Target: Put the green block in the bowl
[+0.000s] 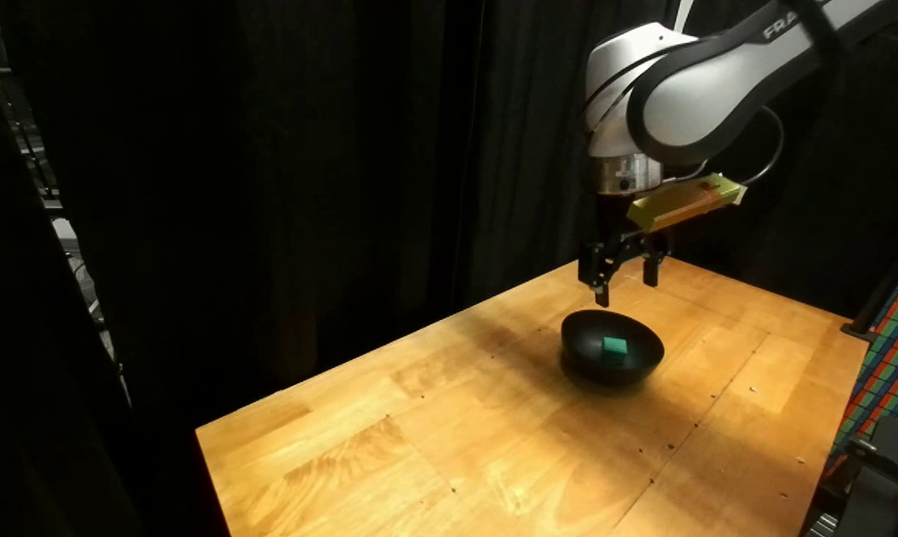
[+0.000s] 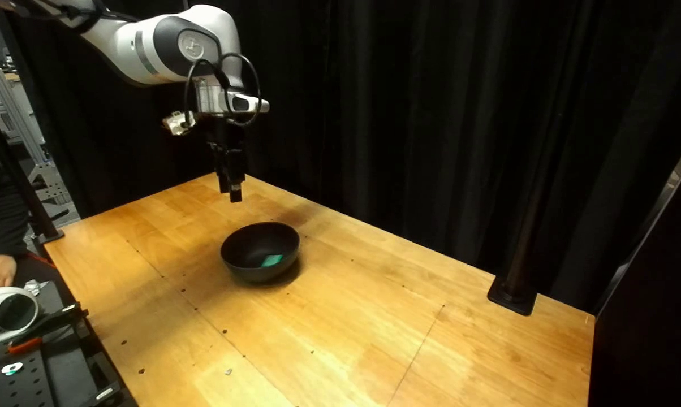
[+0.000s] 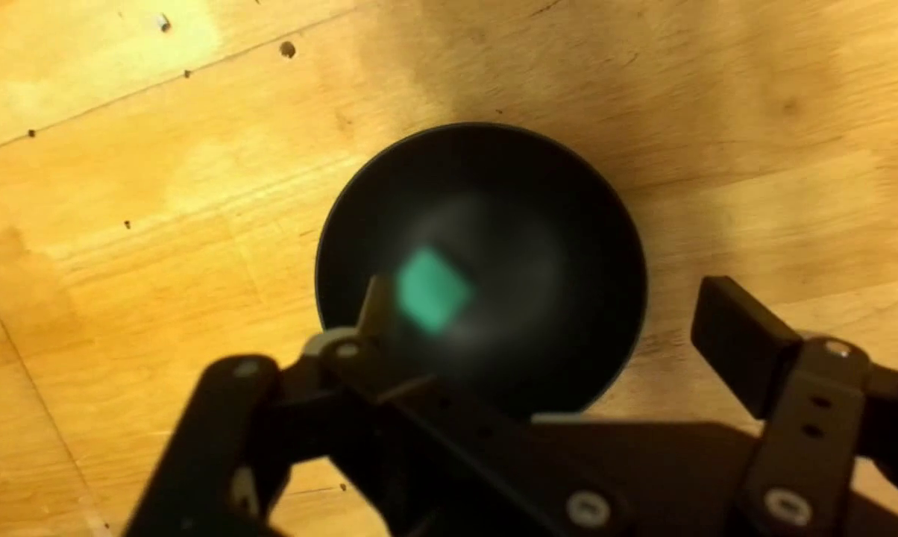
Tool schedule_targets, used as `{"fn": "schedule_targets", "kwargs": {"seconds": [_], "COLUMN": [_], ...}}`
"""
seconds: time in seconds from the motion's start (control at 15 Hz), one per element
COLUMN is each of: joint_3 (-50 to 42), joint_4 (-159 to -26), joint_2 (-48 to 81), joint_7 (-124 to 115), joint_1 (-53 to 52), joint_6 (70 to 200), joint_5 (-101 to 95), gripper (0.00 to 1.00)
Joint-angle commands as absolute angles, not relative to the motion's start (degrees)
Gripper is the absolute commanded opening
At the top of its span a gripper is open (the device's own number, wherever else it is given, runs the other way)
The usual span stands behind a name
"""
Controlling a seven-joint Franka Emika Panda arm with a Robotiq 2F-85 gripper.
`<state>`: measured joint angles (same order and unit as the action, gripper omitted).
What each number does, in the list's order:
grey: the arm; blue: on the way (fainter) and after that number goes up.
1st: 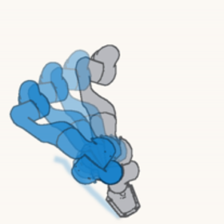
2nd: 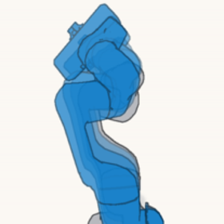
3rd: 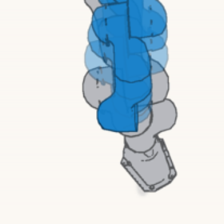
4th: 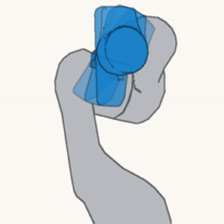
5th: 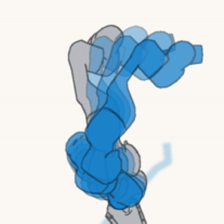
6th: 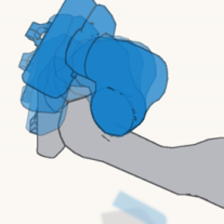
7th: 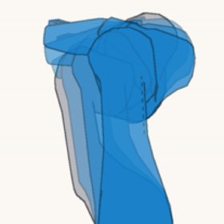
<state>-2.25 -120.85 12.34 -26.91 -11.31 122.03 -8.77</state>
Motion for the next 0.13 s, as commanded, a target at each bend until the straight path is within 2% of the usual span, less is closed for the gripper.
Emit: {"fn": "schedule_targets", "kwargs": {"seconds": [0.0,0.07], "joint_3": [1.36,2.02], "joint_4": [-128.22,-129.62], "joint_2": [-1.57,-4.81], "joint_7": [-17.02,-14.29], "joint_1": [-8.2,-8.06], "joint_6": [121.43,121.39], "joint_5": [-0.34,1.52], "gripper": [1.0,1.0]}}
